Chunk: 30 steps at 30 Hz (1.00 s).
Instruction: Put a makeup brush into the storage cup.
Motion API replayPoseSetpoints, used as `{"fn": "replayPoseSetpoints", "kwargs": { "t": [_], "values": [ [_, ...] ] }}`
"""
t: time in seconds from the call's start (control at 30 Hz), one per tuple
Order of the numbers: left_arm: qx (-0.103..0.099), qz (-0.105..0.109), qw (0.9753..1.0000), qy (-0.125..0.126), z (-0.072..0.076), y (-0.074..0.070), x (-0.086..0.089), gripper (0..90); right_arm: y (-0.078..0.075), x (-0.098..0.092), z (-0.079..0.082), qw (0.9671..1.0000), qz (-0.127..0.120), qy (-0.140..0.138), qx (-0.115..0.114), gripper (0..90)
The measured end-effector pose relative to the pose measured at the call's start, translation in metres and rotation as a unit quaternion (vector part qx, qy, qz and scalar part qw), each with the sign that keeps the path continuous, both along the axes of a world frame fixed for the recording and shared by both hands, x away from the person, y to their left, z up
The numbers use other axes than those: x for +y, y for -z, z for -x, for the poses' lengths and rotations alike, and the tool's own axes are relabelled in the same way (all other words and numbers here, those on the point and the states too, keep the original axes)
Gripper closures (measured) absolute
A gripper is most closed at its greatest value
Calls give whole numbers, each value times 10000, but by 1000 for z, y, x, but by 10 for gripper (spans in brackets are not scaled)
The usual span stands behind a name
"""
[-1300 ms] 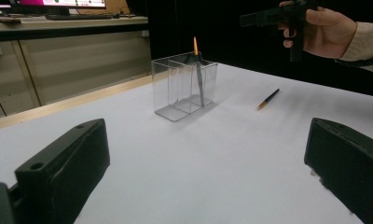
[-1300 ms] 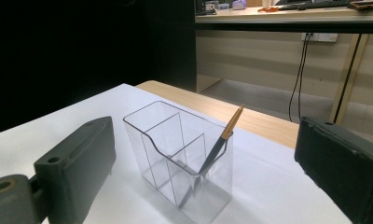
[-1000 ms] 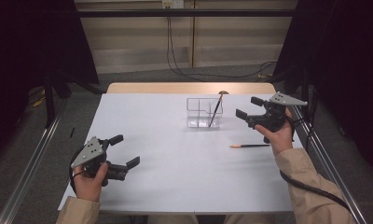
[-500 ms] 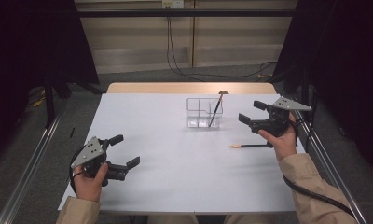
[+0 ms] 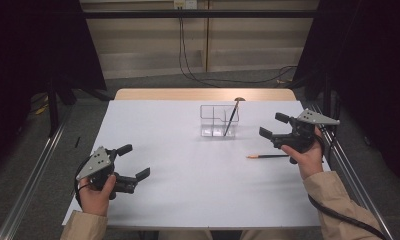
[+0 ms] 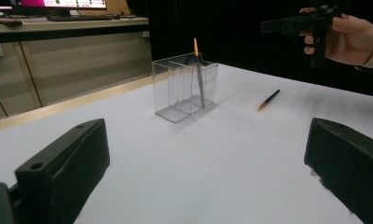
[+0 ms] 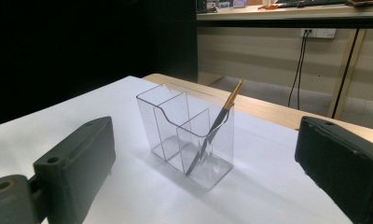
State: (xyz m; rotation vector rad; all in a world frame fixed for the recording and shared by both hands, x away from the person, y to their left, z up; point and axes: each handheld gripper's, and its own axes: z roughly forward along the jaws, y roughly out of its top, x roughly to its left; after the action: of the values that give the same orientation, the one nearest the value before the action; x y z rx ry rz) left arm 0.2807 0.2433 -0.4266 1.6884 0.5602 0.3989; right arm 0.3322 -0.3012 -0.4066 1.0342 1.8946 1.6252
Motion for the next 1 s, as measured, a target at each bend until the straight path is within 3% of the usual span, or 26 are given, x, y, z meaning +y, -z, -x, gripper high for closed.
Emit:
{"fn": "replayPoseSetpoints", "kwargs": {
  "t": [1.0],
  "values": [
    [-17,-17,10000,-3,0,0,0,0,15,-2,43,9998,46,-173,106,37]
  ]
}}
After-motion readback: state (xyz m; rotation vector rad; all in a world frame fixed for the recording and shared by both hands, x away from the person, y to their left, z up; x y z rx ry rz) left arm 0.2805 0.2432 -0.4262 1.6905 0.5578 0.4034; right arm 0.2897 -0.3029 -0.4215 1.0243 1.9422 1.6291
